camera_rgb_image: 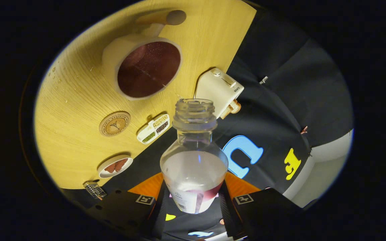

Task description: Take the bottle from table, then pour the juice into the cup, finally place the bottle on the coaster

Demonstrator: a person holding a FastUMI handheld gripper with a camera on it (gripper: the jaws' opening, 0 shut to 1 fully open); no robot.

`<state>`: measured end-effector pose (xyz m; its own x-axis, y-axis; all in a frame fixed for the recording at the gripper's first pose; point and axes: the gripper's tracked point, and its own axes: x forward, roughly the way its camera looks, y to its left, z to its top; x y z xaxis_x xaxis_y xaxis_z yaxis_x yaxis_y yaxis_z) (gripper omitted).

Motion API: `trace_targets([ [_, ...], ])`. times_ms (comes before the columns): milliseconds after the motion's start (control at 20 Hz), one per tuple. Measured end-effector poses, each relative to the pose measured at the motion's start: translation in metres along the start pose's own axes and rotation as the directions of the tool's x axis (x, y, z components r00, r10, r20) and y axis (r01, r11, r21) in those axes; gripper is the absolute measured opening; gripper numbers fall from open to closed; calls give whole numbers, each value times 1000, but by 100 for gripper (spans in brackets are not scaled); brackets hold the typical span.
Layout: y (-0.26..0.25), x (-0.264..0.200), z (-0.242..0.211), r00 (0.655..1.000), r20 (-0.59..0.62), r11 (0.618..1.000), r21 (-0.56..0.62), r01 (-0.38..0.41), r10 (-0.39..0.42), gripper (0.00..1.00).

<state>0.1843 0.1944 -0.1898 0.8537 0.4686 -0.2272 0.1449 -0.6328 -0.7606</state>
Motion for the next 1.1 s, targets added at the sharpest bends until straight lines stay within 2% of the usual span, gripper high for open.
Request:
trace_targets([
  [200, 10, -1, -6, 1000, -10, 995, 99, 2, -1, 71],
  [350, 23, -3, -19, 999, -25, 973, 232, -23, 30, 71],
  [500, 21, -8, -41, 999, -48, 907, 422, 4, 18, 71],
  [600, 24, -10, -59, 997, -73, 832, 555, 9, 38, 71],
  [650, 26, -11, -68, 995, -79, 783, 622, 4, 57, 71],
  [750, 30, -11, -78, 992, -68, 661, 750, -18, 103, 71],
  [900, 33, 1, -103, 986, -75, 480, 877, -6, 149, 71],
  [1000, 37, 4, -112, 981, -48, 299, 954, -10, 188, 71],
  [1050, 36, 4, -110, 983, -5, 187, 982, -30, 181, 71],
  [1100, 35, 10, -108, 985, 23, 95, 995, -39, 169, 71],
])
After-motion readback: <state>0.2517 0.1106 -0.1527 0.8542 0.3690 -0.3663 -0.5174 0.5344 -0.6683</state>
